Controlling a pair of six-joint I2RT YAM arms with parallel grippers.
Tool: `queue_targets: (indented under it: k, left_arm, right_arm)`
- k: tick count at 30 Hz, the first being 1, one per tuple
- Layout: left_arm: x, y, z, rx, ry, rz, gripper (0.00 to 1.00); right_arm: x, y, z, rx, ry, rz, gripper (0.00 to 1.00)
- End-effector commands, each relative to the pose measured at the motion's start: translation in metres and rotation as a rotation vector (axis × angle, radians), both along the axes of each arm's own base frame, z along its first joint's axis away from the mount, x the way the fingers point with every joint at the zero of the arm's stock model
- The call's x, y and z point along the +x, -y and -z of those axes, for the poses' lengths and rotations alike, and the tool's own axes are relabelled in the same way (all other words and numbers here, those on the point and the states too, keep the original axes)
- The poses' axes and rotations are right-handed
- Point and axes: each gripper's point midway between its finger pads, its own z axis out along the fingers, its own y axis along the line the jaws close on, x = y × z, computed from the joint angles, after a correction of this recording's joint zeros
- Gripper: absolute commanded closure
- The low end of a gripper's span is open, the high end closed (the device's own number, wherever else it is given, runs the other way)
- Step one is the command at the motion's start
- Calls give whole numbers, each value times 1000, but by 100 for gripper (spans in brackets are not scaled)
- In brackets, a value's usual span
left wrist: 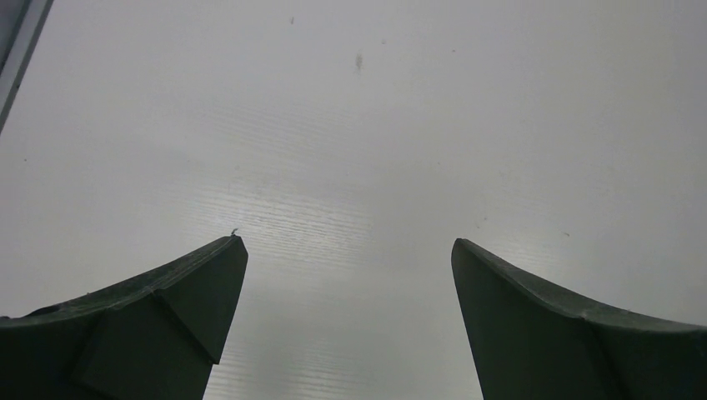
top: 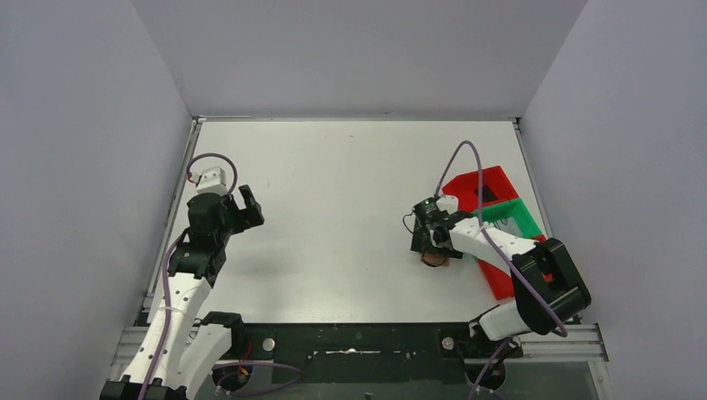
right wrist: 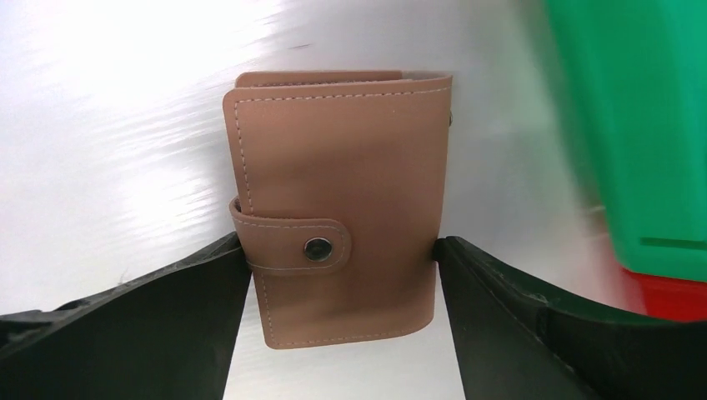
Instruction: Take the credit cards out of the card holder
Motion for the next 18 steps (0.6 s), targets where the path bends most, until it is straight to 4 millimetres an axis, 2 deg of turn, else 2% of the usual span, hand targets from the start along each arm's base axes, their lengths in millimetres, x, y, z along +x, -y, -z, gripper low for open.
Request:
queue_targets:
  k: [1,4,7,10,12,14,18]
  left_arm:
    - [9,-17,-24,48,96,-68,3]
    - [9,-19,-24,51,96,-78,2]
    - [8,-22,-23,58,92,-95,3]
    - [7,-25,-24,62,94,-108,3]
    - [7,-26,-25,61,97,-113,3]
    - [7,-26,-25,60,97,-116,3]
    - [7,-25,-25,56,96,-111,3]
  right_arm:
    - [-1,-40,3,-22,12,-144,23]
    - [-17,-74,11,-16,-22,-271,28]
    - [-39,-120,12,-3,-41,-471,29]
    - [-64,-168,3,11,-19,-672,28]
    - [-72,-188,-11,24,27,-742,26]
    - [-65,-195,-28,36,86,-735,18]
    - [-33,-194,-72,17,236,-639,6]
